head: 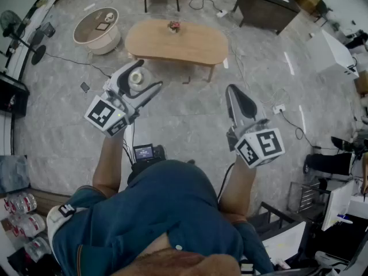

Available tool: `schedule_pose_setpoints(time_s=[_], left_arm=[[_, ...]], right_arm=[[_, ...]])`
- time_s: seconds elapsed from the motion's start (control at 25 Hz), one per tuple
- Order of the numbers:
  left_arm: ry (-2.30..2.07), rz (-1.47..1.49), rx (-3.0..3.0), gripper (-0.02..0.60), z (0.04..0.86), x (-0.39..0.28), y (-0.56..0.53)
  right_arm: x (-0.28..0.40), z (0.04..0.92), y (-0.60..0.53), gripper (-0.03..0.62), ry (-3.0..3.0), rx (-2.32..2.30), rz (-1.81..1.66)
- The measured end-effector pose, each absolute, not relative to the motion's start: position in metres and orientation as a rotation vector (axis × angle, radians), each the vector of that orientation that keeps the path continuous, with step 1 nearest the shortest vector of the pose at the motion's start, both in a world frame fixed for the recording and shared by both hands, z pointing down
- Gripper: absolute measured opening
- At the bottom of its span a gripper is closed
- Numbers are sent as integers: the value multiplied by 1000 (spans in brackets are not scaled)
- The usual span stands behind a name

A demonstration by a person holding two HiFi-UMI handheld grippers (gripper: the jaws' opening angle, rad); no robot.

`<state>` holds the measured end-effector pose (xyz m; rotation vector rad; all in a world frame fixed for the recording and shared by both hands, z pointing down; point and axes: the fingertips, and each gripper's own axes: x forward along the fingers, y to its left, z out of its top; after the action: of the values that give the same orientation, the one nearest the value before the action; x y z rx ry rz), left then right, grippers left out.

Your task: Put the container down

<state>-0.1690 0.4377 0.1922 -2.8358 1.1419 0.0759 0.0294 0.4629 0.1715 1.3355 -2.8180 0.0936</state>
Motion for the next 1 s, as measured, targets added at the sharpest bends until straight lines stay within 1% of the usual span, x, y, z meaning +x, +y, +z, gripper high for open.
schedule_pose_setpoints(time_s=[0.52,1.0], left_arm=[[1087,107,-2849,336,198,-188,412],[1011,131,-2897,336,206,-223,372]], right_arm=[[8,180,438,8,-2788,1357,110],[-39,184,404,11,-2804,1402,150]])
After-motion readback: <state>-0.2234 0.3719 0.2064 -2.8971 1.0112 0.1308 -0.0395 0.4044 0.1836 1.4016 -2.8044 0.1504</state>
